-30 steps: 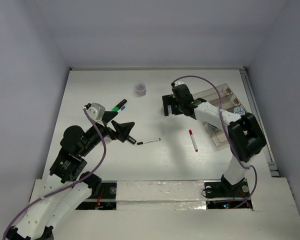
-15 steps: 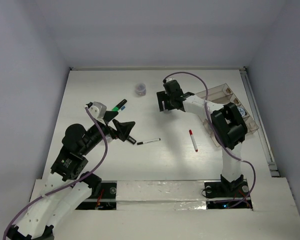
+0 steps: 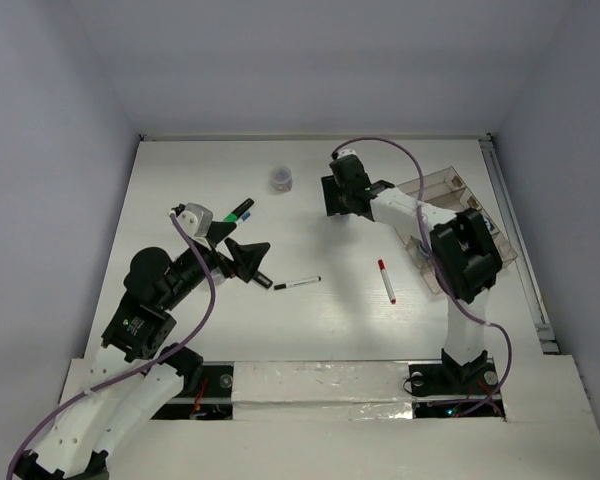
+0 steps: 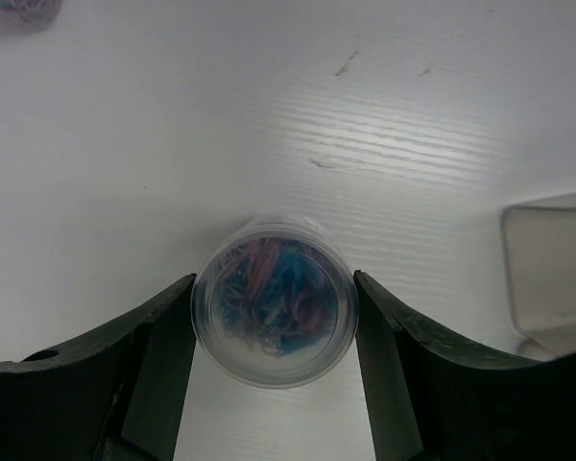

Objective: Sort the stationery into containers
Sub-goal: Pick up the stationery from the center of the board, then place the stationery in the storage box.

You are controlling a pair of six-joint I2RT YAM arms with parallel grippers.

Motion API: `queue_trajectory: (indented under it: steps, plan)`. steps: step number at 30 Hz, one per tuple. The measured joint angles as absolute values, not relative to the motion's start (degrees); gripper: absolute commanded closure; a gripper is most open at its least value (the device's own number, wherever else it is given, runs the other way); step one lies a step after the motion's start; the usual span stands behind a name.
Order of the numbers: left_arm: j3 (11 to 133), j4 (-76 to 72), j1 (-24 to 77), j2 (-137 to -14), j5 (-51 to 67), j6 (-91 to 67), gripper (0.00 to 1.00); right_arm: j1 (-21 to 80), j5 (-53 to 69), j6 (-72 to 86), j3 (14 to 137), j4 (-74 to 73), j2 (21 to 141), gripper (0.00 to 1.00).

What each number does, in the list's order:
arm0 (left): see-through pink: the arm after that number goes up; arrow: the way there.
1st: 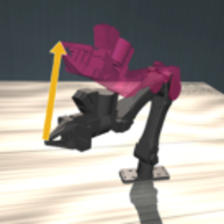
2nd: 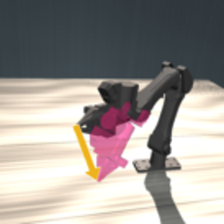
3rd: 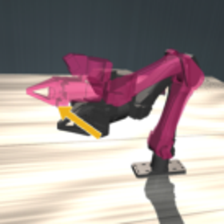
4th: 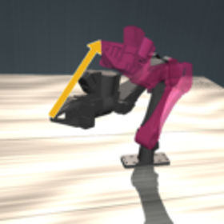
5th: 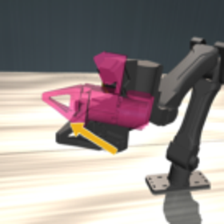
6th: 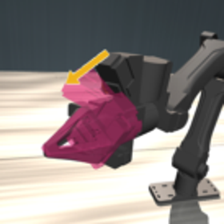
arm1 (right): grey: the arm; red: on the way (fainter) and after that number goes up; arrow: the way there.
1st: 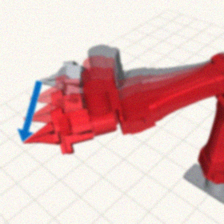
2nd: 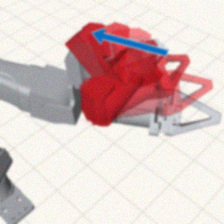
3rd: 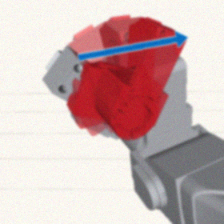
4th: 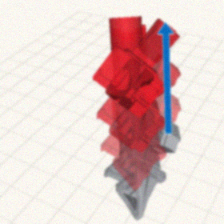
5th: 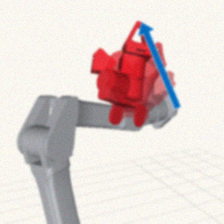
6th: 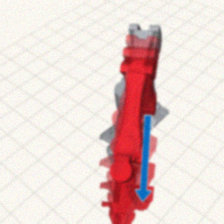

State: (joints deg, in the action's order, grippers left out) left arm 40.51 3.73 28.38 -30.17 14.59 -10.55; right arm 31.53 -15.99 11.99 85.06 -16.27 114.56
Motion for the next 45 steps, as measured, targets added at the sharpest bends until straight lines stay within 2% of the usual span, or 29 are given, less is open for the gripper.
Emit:
queue_trajectory:
  steps: [5,9,13,21,38,42,45]
  plan:
    - [40.5,3.7,28.4,-30.0,14.7,-10.5,0.01,26.7,-17.4,12.5,80.2,-16.5,102.2,0.72]
    - [40.5,3.7,28.4,-29.6,15.0,-10.5,0.01,15.5,-18.8,14.8,75.3,-15.3,90.7,0.73]
    - [40.5,3.7,28.4,-29.1,15.1,-10.6,0.01,4.8,-21.2,16.5,70.4,-14.1,85.6,0.73]
    - [40.5,3.7,28.4,-28.6,15.3,-10.6,0.01,-2.2,-20.6,17.6,68.0,-15.0,88.7,0.73]
    - [40.5,3.7,28.4,-28.7,15.2,-10.5,0.01,-6.4,-18.3,17.6,70.5,-14.3,98.6,0.71]
    - [40.5,3.7,28.4,-28.7,15.2,-10.5,0.01,-6.4,-18.2,17.6,70.5,-13.6,98.7,0.66]
    - [40.5,3.7,28.4,-28.8,15.2,-10.5,0.01,-6.4,-18.2,17.8,70.5,-12.6,99.2,0.38]
